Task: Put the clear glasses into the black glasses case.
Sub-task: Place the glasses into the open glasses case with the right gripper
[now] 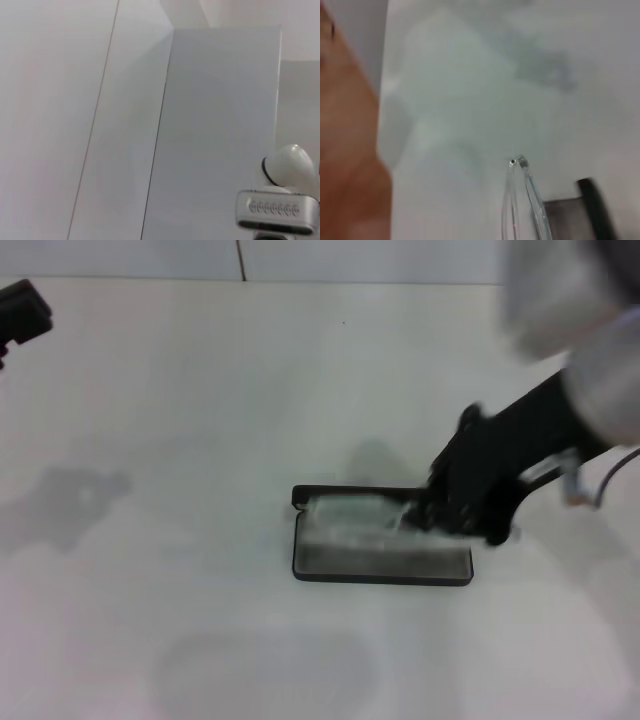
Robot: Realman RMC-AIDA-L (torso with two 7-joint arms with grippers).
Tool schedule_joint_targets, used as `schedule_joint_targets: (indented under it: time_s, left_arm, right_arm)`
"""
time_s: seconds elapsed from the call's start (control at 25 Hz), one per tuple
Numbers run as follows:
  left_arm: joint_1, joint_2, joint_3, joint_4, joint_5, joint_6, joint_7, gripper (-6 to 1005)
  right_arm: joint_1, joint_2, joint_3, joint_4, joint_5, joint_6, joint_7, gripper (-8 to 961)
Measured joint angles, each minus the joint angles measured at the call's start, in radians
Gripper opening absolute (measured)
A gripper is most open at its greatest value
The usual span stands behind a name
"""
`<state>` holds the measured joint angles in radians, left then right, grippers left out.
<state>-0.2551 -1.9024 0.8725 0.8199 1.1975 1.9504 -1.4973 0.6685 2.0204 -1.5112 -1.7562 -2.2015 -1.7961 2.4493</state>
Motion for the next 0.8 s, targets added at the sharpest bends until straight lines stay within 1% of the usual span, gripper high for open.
schedule_joint_targets:
  time_s: [0.12,0.2,0.28,0.4,0.48,0.52,0.68,0.8]
  left_arm:
    - [0.002,-0.006,0.0,-0.003,0.003,0.0,0.009,91]
    - [0.002,-0.007,0.001,-0.005,0.004,0.0,0.013,91]
    - [0.002,-0.008,0.0,-0.006,0.007,0.001,0.014,91]
    - [-0.002,-0.01,-0.003,-0.007,0.015,0.001,0.016,91]
    - [-0.005,-0.01,-0.003,-0.007,0.016,0.001,0.018,91]
    - [-0.011,-0.01,-0.003,-0.007,0.016,0.001,0.019,91]
    - [-0.02,-0.009,-0.003,-0.008,0.016,0.001,0.015,92]
    - [-0.026,-0.009,-0.004,-0.009,0.017,0.0,0.013,92]
  right_arm:
    - [0.052,0.003,-0.13,0.002,-0.071,0.011,0.101,57]
    - [0.073,0.005,-0.208,-0.002,-0.124,0.029,0.156,58]
    - [0.083,0.007,-0.273,-0.003,-0.158,0.05,0.188,58]
    - [0.079,0.007,-0.356,0.0,-0.214,0.11,0.204,58]
    - [0.073,0.007,-0.389,0.004,-0.242,0.143,0.205,58]
    - [0.067,0.008,-0.426,0.013,-0.261,0.183,0.206,58]
    - [0.063,0.007,-0.46,0.027,-0.282,0.216,0.206,58]
    - [0.062,0.007,-0.511,0.042,-0.327,0.247,0.207,58]
